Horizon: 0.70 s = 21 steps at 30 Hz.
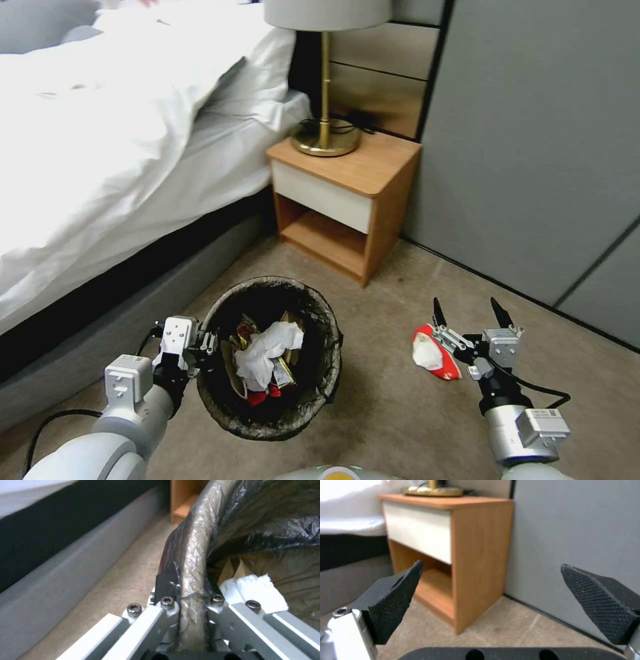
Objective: Pick up the trash bin, then pick up the garbage from the floor and place it into the trash bin.
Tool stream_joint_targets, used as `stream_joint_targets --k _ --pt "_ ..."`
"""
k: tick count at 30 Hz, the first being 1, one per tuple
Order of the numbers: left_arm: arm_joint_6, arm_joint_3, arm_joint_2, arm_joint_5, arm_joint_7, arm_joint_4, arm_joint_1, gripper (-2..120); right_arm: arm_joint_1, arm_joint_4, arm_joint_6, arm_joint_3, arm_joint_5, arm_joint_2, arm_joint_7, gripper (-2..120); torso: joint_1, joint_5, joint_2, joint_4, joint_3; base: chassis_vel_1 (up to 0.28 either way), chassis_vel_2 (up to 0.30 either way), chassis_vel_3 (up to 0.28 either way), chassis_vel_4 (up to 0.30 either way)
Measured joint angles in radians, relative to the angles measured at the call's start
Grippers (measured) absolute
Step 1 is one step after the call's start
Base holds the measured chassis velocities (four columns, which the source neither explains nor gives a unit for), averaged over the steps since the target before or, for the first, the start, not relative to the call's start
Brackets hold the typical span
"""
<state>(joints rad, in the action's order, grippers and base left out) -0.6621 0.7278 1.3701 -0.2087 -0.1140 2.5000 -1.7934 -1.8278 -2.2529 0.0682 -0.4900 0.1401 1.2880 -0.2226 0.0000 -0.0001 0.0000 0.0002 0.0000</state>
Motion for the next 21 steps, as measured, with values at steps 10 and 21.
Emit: stream_joint_targets --k 10,21 --pt "0.004 -0.002 -0.001 -0.003 0.004 0.0 -0.008 1 0.064 0.072 -0.168 -0.023 0.099 -0.012 -0.084 100 0.0 0.0001 0.0 -0.0005 0.0 0.038 0.037 0.034 0.033" --pt "0.003 -0.001 -0.009 -0.018 0.004 0.0 -0.017 1 0.205 0.242 -0.353 -0.095 0.203 -0.01 0.011 100 0.0 0.0002 0.0 -0.0001 0.0 0.0 0.0 0.0 0.0"
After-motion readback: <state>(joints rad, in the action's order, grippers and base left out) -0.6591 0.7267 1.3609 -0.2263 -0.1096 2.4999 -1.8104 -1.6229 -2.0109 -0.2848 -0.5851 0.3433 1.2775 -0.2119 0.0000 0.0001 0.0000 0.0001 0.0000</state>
